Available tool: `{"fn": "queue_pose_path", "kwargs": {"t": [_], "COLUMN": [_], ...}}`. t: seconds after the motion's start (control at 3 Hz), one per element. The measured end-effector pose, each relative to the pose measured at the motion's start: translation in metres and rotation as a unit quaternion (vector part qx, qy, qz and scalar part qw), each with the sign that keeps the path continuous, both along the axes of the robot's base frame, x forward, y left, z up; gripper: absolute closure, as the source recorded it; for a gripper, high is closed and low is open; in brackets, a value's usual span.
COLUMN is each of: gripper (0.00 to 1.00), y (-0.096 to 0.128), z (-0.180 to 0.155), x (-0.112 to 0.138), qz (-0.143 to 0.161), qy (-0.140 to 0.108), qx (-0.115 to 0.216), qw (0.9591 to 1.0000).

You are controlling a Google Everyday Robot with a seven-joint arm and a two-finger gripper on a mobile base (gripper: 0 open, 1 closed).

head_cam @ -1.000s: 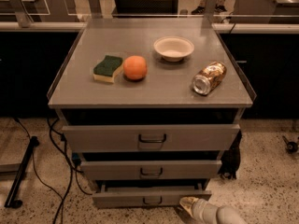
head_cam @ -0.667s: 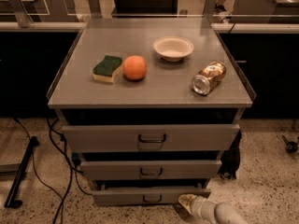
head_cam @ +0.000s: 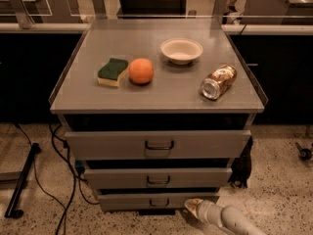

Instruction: Close bottom drawer

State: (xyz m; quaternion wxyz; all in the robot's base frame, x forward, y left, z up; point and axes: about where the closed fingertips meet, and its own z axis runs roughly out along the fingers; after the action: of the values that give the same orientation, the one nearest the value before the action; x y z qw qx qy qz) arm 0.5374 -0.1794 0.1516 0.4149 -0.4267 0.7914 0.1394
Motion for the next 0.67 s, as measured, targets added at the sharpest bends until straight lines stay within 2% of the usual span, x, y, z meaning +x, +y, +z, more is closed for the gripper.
{"fn": "queue_pose_path", "kwargs": {"t": [0.67], "gripper": [1.00], "y": [0.0033], "z": [-0.0006], "x": [0.0076], "qz": [0.002], "qy": [0.000], "qx": [0.002], "qw": [1.0000]}}
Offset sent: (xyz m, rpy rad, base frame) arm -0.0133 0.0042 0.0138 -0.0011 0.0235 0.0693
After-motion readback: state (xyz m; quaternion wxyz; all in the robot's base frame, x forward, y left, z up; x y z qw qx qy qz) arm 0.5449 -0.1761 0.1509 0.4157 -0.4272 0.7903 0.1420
